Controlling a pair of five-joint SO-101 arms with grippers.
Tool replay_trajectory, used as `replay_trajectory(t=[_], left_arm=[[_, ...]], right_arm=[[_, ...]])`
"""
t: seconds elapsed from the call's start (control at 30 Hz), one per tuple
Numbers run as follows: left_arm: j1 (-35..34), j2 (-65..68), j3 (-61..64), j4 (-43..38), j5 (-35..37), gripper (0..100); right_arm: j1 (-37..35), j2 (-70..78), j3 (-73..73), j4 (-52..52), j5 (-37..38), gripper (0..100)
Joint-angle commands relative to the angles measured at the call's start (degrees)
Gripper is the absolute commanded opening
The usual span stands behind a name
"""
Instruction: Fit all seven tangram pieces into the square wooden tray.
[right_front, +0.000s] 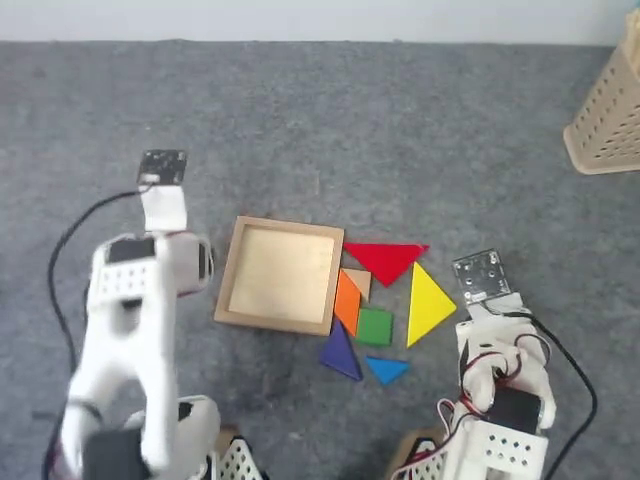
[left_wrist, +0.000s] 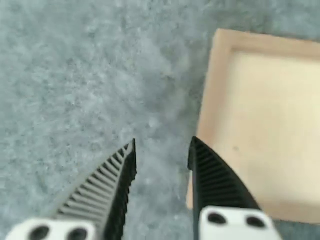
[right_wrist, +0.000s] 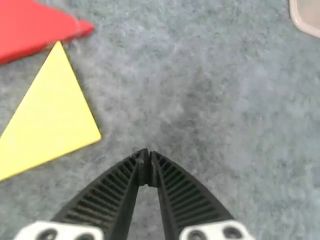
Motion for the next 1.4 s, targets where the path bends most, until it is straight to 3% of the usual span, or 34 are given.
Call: replay_trajectory(t=[0.0, 0.23, 0.47, 0.7, 0.93, 1.2, 1.37], left_arm=[[-2.73, -12.57, 4.79, -1.23, -0.70, 17], [-6.77, -27.87, 15.96, -4.75, -4.13, 17], [-6.59, -41.93, 27.56, -9.41, -6.86, 17], [-6.86, -44.75, 31.16, -6.33, -7.30, 17], [-7.21, -44.75, 39.43, -18.46, -7.47, 17], [-8.09, -44.75, 39.60, -19.43, -7.47, 17], [-8.09, -44.75, 39.60, -19.43, -7.47, 17]], right_arm=[[-2.07, -1.19, -2.90, 0.48, 0.97, 1.0], [-5.67, 2.15, -14.42, 5.05, -3.78, 1.0], [-16.40, 26.59, -25.05, 5.41, -8.09, 1.1], [-32.57, 54.55, -43.96, 6.02, -15.91, 12.5], [-49.27, 75.56, -58.37, 4.09, -20.48, 17.0], [-50.68, 93.49, -63.21, -11.56, -28.13, 17.0], [-50.59, 101.05, -66.81, -14.55, -33.05, 16.9]])
